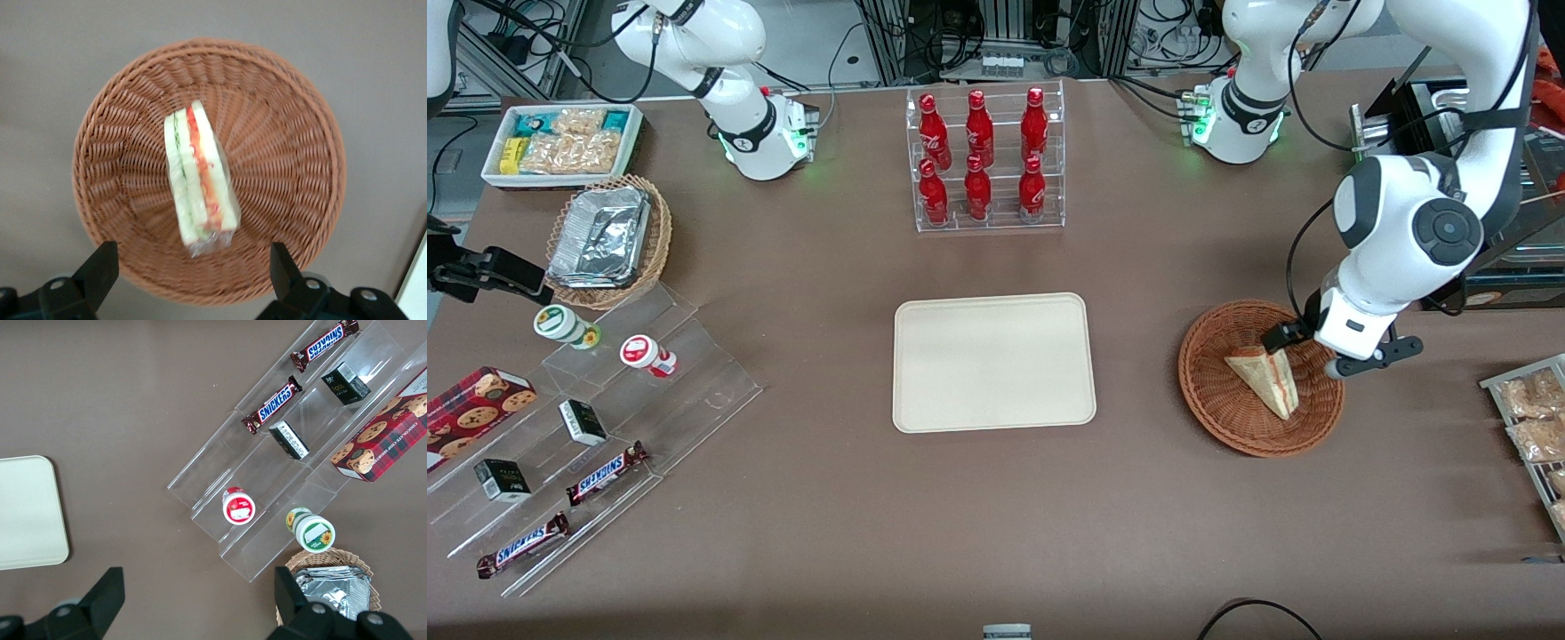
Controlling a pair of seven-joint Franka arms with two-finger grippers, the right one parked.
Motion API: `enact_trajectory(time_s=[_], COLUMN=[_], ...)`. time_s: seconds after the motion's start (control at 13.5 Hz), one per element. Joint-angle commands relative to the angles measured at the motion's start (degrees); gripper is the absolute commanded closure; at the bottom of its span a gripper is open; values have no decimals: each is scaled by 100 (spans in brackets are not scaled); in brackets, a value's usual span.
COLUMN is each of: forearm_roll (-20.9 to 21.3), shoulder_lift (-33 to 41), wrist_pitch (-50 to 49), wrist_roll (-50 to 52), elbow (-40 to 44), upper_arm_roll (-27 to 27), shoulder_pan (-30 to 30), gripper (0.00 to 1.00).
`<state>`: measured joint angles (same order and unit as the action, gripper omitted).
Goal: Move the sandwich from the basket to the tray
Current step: 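Lower the left gripper and close it on the wrapped sandwich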
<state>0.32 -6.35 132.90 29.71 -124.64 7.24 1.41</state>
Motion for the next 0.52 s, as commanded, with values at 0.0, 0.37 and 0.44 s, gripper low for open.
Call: enact_trajectory(time_s=[0.0,0.37,0.44], forearm_roll=[12,3,3], shoulder_lift=[-103,-516,-630], wrist_pitch=[534,728,772], wrist_roll=[1428,2013,2022], elbow=[-183,-209,-209], upper_arm_roll=[-47,-47,-47], shoulder_pan=[-88,-88,-97], gripper=[0,0,0])
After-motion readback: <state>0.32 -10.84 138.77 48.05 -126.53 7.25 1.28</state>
